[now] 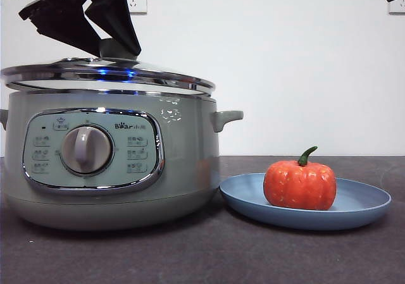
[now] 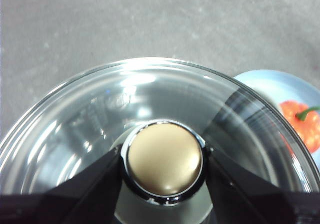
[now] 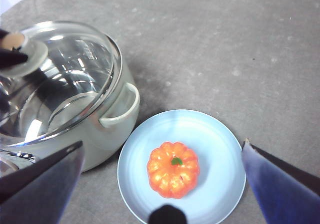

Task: Take the pumpkin out from the steamer,put the pumpkin in the blue plate,close the lid

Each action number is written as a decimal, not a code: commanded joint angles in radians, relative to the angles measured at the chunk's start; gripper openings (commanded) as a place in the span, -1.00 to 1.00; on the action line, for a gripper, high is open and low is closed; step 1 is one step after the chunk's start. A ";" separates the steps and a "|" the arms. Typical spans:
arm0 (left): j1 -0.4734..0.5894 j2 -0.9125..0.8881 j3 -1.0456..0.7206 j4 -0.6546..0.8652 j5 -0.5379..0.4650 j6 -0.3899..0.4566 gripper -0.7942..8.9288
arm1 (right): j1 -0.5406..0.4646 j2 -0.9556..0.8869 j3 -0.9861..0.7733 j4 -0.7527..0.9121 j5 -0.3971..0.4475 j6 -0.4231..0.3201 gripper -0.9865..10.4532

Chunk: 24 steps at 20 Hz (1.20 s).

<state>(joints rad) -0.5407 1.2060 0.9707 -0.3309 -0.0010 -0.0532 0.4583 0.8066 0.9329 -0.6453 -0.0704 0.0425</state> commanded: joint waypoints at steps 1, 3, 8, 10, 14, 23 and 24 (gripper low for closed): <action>-0.004 0.002 0.009 0.066 0.000 -0.006 -0.85 | 0.000 -0.003 0.000 0.005 0.003 0.013 0.21; -0.003 0.018 0.009 0.064 0.001 -0.006 -0.85 | 0.000 -0.003 0.000 0.005 0.003 0.013 0.21; -0.003 0.059 0.009 0.035 0.000 -0.002 -0.85 | 0.000 -0.003 0.000 0.005 0.003 0.013 0.21; -0.003 0.059 0.009 0.017 -0.030 0.001 -0.85 | 0.000 -0.003 0.000 0.005 0.003 0.013 0.21; 0.005 0.059 0.009 -0.039 -0.050 0.013 -0.85 | 0.000 -0.003 0.000 0.005 0.003 0.013 0.21; 0.005 0.061 0.009 -0.048 -0.051 0.012 -0.85 | 0.000 -0.003 0.000 0.009 0.002 0.013 0.21; 0.005 0.061 0.009 -0.038 -0.055 0.012 -0.85 | 0.000 -0.003 0.000 0.009 0.002 0.013 0.21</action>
<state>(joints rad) -0.5377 1.2587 0.9913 -0.3546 -0.0433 -0.0723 0.4583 0.8062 0.9333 -0.6456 -0.0704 0.0456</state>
